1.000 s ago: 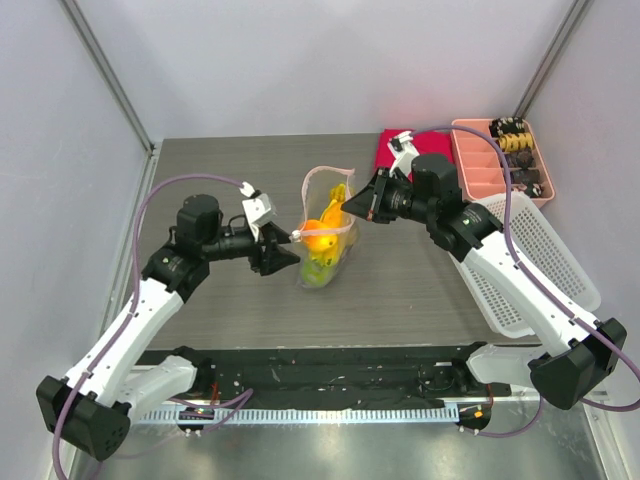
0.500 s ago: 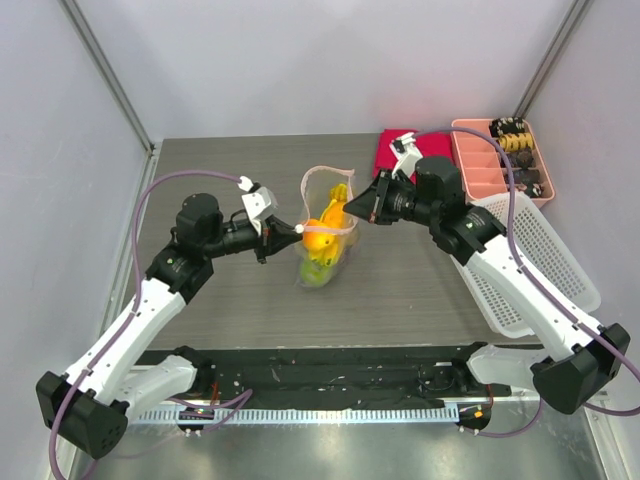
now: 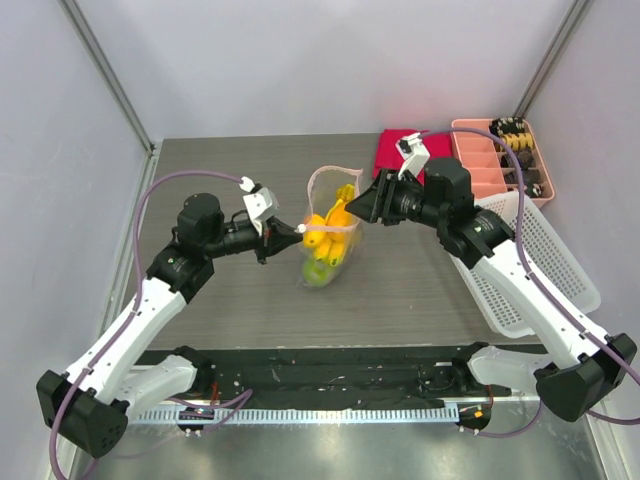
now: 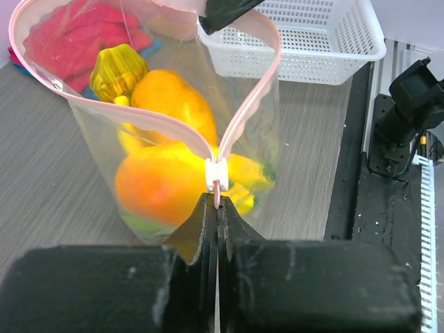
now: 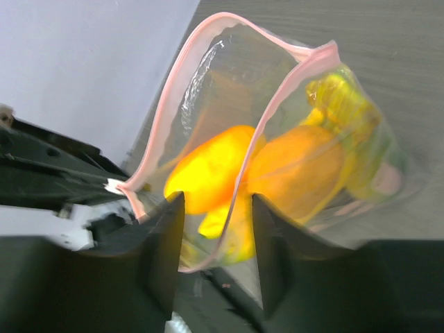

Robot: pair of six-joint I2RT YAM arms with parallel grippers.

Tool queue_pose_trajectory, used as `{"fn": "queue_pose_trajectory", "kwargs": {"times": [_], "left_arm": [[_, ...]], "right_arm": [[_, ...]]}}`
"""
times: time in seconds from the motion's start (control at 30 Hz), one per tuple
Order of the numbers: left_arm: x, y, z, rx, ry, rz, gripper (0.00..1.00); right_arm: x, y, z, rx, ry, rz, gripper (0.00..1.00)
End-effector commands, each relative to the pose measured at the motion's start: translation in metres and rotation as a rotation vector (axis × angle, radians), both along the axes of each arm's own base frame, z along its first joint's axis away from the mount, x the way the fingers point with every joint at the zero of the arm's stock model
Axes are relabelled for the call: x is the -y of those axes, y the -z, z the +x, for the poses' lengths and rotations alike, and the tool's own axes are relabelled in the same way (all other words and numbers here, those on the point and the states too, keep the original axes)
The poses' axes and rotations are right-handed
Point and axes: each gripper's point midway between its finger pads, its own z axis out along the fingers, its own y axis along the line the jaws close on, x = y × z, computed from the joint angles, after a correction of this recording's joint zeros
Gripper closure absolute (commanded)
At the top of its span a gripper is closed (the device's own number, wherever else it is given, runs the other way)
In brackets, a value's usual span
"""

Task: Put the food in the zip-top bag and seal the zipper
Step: Zip the zipper food storage bag at the center of the board.

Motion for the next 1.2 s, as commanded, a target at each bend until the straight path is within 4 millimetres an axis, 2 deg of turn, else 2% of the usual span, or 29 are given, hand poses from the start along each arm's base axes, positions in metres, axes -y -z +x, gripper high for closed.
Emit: {"fn": "queue_pose_trajectory", "kwargs": {"times": [0.0, 0.1, 0.17, 0.2, 0.23, 0.27, 0.3, 0.37, 0.4, 0.43, 0.47, 0.57, 0.7, 0.8, 0.87, 1.0, 1.17], "left_arm": [[0.001, -0.034, -0.009, 0.078, 0.028, -0.051, 1.0], [-0.002, -0.041, -0.016, 0.118, 0.057, -0.027, 1.0], [-0.003, -0.039, -0.019, 0.104, 0.066, -0.005, 1.0], [-0.004, -0.045, -0.019, 0.128, 0.075, 0.0, 1.0], [-0.003, -0.045, -0.022, 0.126, 0.09, 0.005, 1.0], [-0.003, -0.043, -0.022, 0.118, 0.095, 0.016, 1.0], [-0.003, -0.047, -0.021, 0.135, 0.099, 0.018, 1.0], [-0.003, -0.045, -0.02, 0.131, 0.102, 0.033, 1.0], [-0.003, -0.048, -0.02, 0.15, 0.106, 0.037, 1.0], [-0.003, -0.049, -0.02, 0.153, 0.104, 0.039, 1.0], [-0.003, -0.049, -0.02, 0.155, 0.103, 0.04, 1.0], [-0.002, -0.049, -0.022, 0.17, 0.109, 0.052, 1.0], [0.001, -0.045, -0.028, 0.188, 0.137, 0.072, 1.0], [0.002, -0.045, -0.03, 0.209, 0.145, 0.084, 1.0], [0.003, -0.045, -0.031, 0.221, 0.149, 0.088, 1.0], [0.002, -0.046, -0.033, 0.225, 0.152, 0.094, 1.0], [0.003, -0.047, -0.034, 0.233, 0.157, 0.102, 1.0]], "right_arm": [[0.011, -0.046, -0.008, 0.239, -0.046, -0.035, 0.38], [0.021, -0.068, -0.01, 0.466, -0.105, -0.152, 0.28], [0.016, -0.086, -0.018, 0.646, -0.203, -0.192, 0.23], [0.014, -0.093, -0.02, 0.724, -0.242, -0.211, 0.23], [0.004, -0.096, -0.034, 0.79, -0.35, -0.192, 0.23], [0.0, -0.103, -0.037, 0.915, -0.408, -0.226, 0.24], [-0.005, -0.102, -0.04, 0.962, -0.457, -0.234, 0.24], [-0.02, -0.103, -0.06, 1.063, -0.596, -0.246, 0.25], [-0.028, -0.096, -0.057, 1.146, -0.656, -0.304, 0.25], [-0.032, -0.086, -0.063, 1.142, -0.711, -0.326, 0.26], [-0.041, -0.091, -0.07, 1.22, -0.757, -0.343, 0.27], [-0.06, -0.084, -0.077, 1.267, -0.836, -0.349, 0.27], [-0.08, -0.075, -0.077, 1.301, -0.899, -0.346, 0.32], [-0.088, -0.074, -0.08, 1.353, -0.944, -0.356, 0.37], [-0.091, -0.063, -0.082, 1.351, -0.99, -0.376, 0.38], [-0.092, -0.046, -0.087, 1.376, -1.064, -0.423, 0.49], [-0.096, -0.035, -0.085, 1.399, -1.116, -0.477, 0.51]]}}
